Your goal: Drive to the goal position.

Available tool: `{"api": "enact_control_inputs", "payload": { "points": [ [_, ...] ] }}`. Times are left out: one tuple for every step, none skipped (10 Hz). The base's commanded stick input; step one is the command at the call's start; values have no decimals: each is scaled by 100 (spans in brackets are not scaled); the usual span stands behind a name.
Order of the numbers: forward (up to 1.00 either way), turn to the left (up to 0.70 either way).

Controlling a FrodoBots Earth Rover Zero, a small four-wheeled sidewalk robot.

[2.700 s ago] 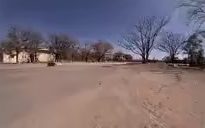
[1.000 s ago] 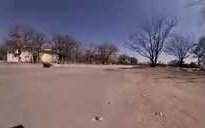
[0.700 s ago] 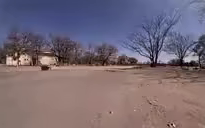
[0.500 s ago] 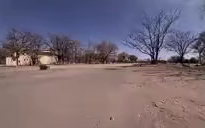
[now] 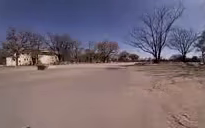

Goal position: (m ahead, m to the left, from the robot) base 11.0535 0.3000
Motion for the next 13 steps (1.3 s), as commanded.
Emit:
{"api": "enact_control_inputs", "payload": {
  "points": [
    [100, 0],
    [100, 0],
    [100, 0],
    [100, 0],
    [100, 0],
    [100, 0],
    [100, 0],
    [100, 0],
    [100, 0],
    [100, 0],
    [100, 0],
    [100, 0],
    [100, 0]
  ]
}}
